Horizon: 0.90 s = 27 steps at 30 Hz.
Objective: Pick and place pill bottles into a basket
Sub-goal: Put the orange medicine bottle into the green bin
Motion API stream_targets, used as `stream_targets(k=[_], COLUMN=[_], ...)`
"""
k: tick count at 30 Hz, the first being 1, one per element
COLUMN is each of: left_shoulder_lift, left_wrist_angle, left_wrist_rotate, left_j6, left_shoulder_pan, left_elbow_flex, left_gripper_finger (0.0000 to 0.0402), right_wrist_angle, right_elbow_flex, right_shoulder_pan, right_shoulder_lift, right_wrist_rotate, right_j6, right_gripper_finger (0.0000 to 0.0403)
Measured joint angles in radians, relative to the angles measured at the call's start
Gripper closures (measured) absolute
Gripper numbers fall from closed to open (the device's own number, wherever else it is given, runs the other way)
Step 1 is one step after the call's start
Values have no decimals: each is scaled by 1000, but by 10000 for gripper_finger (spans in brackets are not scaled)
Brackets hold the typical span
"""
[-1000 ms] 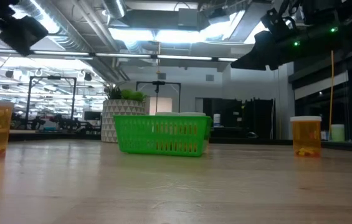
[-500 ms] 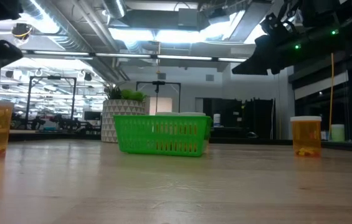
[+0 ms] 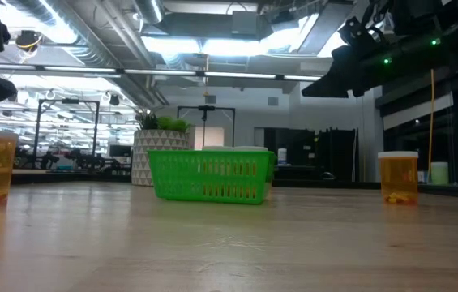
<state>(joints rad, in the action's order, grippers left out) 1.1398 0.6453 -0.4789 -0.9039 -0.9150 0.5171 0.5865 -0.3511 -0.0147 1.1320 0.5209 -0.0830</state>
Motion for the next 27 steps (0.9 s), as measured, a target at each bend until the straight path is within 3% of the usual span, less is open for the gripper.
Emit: stream_targets(k=[10, 27], left_shoulder_lift=[97, 106], left_wrist_angle=[-77, -158], left_wrist_rotate=[-35, -189], left_j6=[25, 48], left_shoulder_pan=[0, 1], left_elbow_flex=[0, 0], left_gripper_finger=[167, 167], right_wrist_angle=[16, 46], right_elbow_flex=[0, 0], right_shoulder_pan=[0, 0], right_shoulder_lift=[0, 0], right_wrist_rotate=[0, 0], right_j6=[0, -23], right_gripper_finger=[379, 379])
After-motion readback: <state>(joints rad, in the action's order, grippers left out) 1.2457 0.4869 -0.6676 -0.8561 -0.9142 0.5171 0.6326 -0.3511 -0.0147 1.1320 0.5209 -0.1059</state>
